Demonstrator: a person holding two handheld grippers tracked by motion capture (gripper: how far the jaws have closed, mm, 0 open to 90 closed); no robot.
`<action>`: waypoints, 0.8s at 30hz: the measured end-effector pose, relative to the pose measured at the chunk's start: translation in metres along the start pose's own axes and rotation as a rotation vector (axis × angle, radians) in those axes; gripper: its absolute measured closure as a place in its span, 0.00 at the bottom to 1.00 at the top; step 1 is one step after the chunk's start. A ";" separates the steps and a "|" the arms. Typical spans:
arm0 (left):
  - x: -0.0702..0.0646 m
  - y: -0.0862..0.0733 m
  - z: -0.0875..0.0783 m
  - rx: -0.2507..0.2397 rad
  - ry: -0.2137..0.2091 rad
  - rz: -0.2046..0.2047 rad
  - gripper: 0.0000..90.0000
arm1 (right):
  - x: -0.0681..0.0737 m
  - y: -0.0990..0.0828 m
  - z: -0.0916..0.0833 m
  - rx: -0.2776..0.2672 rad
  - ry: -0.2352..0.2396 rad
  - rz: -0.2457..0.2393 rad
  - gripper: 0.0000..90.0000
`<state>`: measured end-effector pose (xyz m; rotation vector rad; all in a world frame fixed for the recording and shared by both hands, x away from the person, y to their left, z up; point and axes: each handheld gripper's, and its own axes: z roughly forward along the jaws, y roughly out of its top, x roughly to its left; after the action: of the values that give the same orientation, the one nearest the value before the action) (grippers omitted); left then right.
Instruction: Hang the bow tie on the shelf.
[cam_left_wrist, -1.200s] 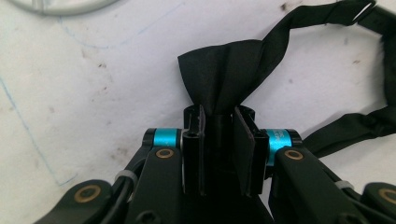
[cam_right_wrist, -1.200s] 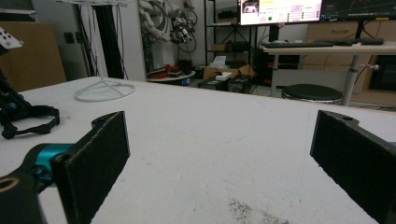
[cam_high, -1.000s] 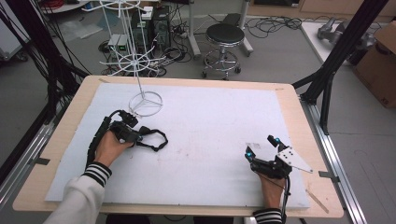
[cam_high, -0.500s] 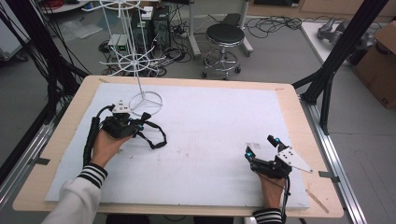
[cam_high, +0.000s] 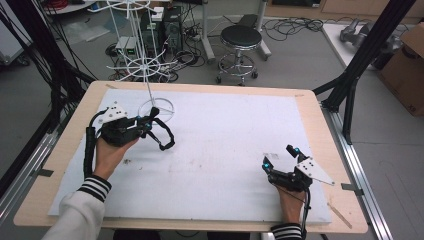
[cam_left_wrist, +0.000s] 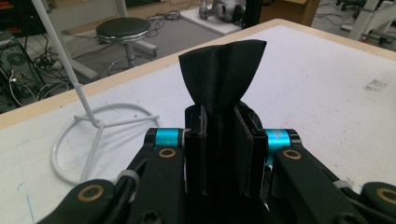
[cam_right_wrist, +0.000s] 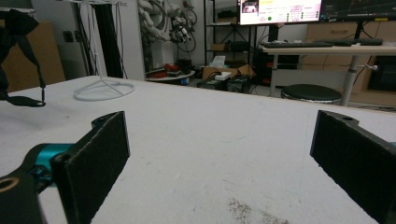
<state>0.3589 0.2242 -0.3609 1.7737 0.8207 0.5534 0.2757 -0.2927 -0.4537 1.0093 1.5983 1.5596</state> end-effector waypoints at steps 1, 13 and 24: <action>0.000 0.001 -0.001 -0.011 0.005 0.001 0.84 | 0.000 0.000 0.000 0.000 0.000 0.000 0.04; 0.007 0.043 -0.022 -0.145 0.027 0.042 0.84 | 0.000 0.000 0.000 0.001 -0.002 0.001 0.04; 0.015 0.077 -0.028 -0.184 0.059 0.068 0.84 | 0.000 0.000 0.000 -0.002 0.000 0.000 0.04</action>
<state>0.3701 0.2368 -0.2789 1.6272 0.7274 0.7065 0.2760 -0.2930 -0.4538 1.0083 1.5967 1.5600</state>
